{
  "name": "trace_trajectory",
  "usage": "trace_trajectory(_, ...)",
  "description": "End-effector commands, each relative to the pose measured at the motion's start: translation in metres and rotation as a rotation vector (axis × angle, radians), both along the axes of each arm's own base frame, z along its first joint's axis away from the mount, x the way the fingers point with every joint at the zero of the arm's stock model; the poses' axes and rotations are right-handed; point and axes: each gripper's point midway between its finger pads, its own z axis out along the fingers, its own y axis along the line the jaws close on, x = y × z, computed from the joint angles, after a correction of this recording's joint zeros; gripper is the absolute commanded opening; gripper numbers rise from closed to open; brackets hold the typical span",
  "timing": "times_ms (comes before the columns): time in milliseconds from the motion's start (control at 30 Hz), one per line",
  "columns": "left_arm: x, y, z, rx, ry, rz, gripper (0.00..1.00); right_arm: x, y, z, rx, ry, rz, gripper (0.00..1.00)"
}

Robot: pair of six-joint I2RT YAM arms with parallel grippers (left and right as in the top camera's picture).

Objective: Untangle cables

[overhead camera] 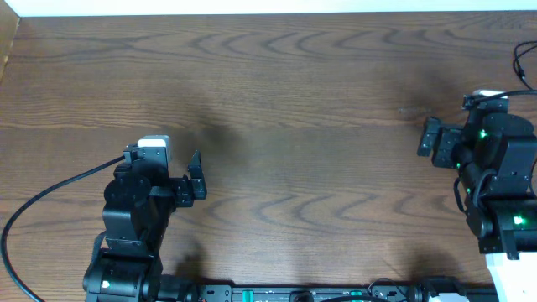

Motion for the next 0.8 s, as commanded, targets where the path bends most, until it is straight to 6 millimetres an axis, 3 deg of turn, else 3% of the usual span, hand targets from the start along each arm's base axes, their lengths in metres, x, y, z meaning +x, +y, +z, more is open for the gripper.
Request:
trace_trajectory(0,-0.002,-0.001,0.002,0.009,0.0,-0.016,0.98,-0.004,-0.007,0.002,-0.017,-0.006,-0.03,0.99)
trace_trajectory(367,-0.011,0.0,-0.007,0.013,0.032,-0.016,0.98,-0.035,-0.014,-0.006,0.011,-0.064,-0.09,0.99)
trace_trajectory(567,-0.022,0.001,-0.029,0.006,0.037,-0.013,0.98,-0.05,-0.017,-0.028,0.005,-0.097,-0.103,0.99)
trace_trajectory(767,-0.042,0.005,-0.021,0.011,-0.068,-0.008,0.98,-0.052,-0.017,-0.035,0.01,-0.08,-0.106,0.99)
